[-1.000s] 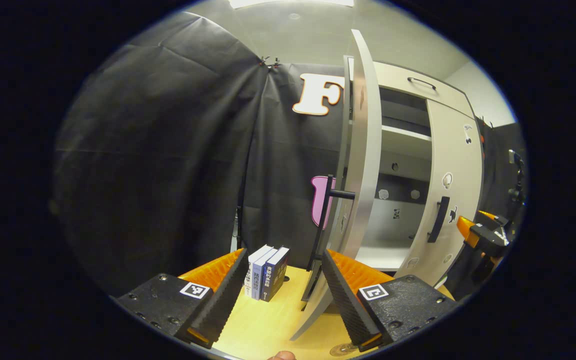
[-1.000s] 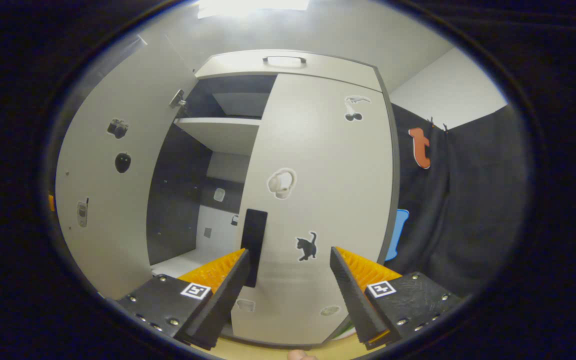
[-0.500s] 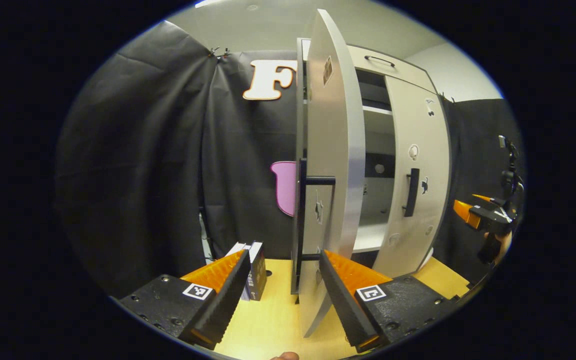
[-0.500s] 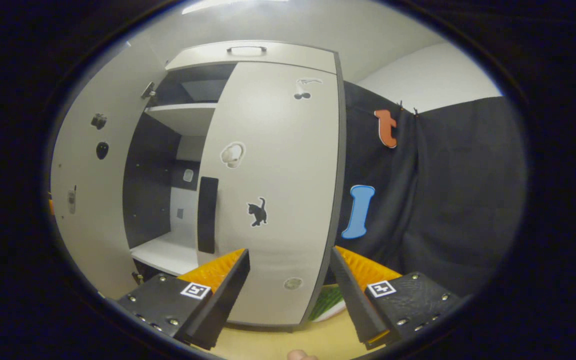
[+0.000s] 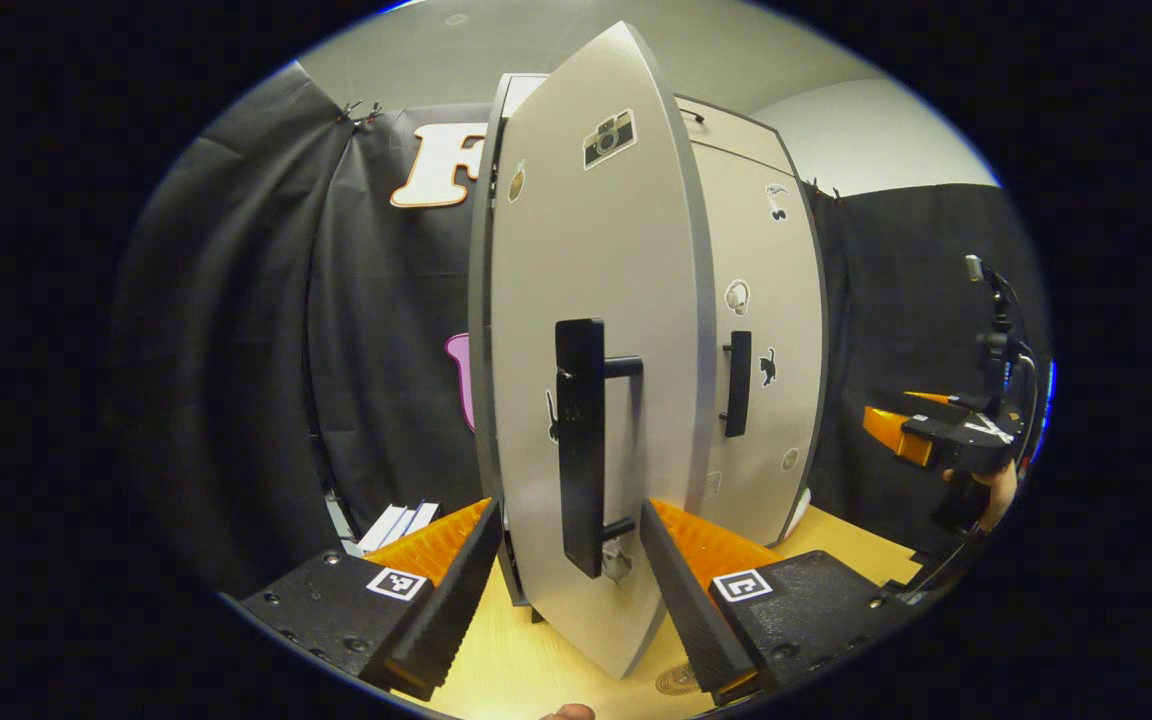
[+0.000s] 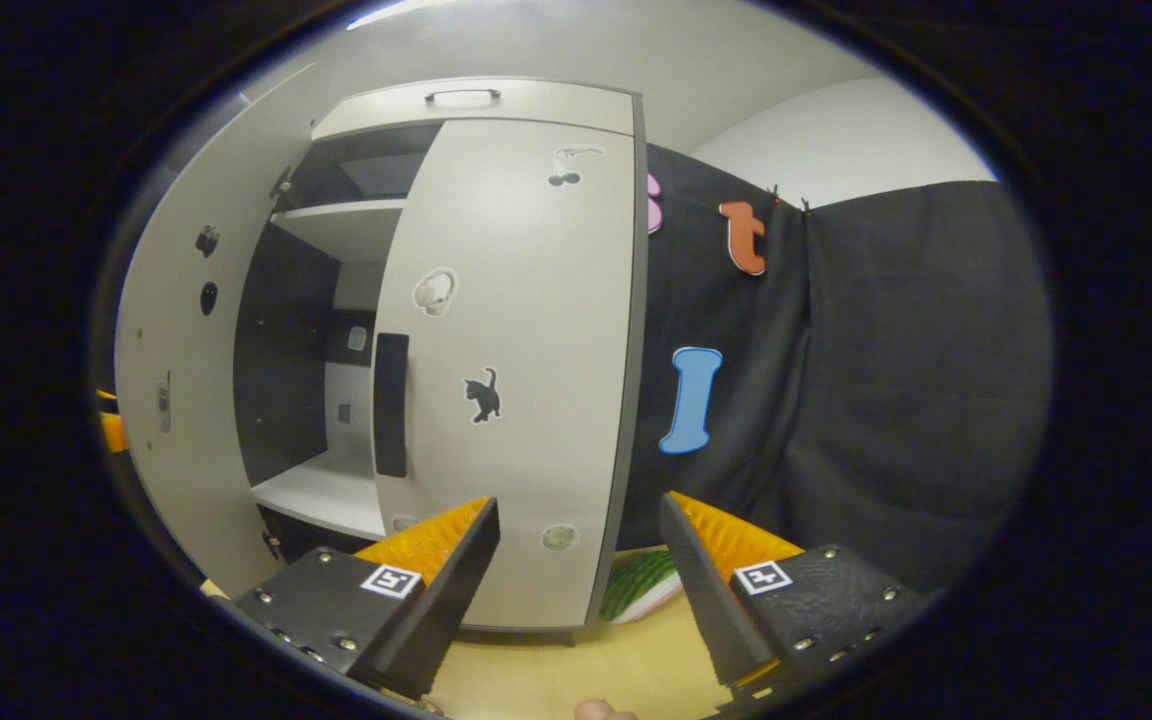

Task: Grasp the bottle in the cabinet with the left hand and place it on the coaster, then close the right door with the right hand and the left door with the left hand.

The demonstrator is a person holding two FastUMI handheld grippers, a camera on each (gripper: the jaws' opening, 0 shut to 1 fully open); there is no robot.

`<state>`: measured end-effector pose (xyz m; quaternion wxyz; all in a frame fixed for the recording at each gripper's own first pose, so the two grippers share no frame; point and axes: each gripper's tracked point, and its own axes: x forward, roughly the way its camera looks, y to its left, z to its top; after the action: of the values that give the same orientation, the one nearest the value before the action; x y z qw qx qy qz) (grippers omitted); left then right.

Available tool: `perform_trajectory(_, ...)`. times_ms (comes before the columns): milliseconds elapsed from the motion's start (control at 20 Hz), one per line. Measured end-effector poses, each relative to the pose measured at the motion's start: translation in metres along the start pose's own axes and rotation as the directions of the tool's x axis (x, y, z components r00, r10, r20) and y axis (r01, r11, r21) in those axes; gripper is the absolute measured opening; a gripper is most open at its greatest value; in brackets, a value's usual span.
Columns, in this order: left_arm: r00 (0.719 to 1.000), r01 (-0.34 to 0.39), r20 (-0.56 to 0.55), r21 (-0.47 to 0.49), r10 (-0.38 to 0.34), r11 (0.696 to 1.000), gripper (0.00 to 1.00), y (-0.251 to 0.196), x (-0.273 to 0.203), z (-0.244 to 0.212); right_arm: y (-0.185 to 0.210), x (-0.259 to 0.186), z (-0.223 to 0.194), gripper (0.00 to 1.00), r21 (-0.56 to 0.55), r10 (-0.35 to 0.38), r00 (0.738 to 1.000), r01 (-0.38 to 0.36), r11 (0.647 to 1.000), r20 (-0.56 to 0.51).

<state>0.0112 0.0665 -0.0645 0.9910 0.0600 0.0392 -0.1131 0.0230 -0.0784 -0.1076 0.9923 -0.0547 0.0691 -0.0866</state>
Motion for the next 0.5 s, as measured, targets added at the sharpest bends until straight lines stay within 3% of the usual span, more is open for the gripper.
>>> perform_trajectory(50, 1.000, 0.004, -0.008, 0.004, -0.004, 1.000, 0.88, -0.003, 0.005, -0.003, -0.007, -0.002, 0.001, 0.98, -0.001, -0.014, 1.000, 0.014, 1.000, 0.000)
perform_trajectory(200, 0.998, 0.060, 0.010, -0.042, -0.060, 0.997, 0.84, -0.023, 0.019, 0.003, -0.031, -0.004, -0.004, 0.98, 0.013, -0.062, 0.998, 0.062, 0.998, -0.012)
perform_trajectory(400, 0.996, 0.091, 0.010, -0.025, -0.090, 0.996, 0.85, -0.037, 0.038, 0.003, -0.058, -0.006, -0.016, 0.98, 0.063, -0.113, 0.992, 0.116, 0.991, -0.054)
perform_trajectory(500, 0.995, 0.101, 0.016, -0.014, -0.101, 0.995, 0.92, -0.044, 0.052, 0.003, -0.071, -0.005, -0.021, 0.98, 0.077, -0.134, 0.988, 0.140, 0.987, -0.072)
